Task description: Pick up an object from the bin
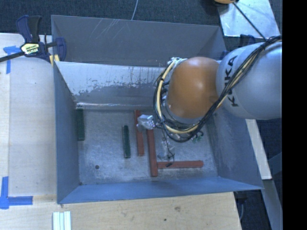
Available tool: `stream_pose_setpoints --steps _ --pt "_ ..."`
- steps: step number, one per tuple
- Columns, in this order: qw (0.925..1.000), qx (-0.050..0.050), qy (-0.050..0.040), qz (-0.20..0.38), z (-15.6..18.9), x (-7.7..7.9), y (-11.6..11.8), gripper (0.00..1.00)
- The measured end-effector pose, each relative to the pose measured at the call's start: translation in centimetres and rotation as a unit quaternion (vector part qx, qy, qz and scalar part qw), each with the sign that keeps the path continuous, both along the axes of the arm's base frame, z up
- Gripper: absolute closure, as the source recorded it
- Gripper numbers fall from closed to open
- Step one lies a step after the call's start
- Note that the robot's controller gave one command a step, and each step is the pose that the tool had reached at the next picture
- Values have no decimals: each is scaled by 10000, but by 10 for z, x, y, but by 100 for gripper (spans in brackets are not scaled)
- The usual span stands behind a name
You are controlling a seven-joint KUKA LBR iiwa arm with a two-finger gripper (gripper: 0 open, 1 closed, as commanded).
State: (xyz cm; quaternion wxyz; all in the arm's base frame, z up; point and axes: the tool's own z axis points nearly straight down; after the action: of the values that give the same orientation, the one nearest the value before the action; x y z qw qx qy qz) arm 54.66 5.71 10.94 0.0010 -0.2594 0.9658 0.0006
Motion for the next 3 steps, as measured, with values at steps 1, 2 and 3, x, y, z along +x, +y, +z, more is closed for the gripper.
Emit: stream_pose_setpoints --steps 1,2,3 --pt "10000 -18 -71 14 5 7 -8 0" --pt "9998 14 -8 -184 20 -7 13 0" --pt "9999 -12 -19 -153 -20 55 -7 0"
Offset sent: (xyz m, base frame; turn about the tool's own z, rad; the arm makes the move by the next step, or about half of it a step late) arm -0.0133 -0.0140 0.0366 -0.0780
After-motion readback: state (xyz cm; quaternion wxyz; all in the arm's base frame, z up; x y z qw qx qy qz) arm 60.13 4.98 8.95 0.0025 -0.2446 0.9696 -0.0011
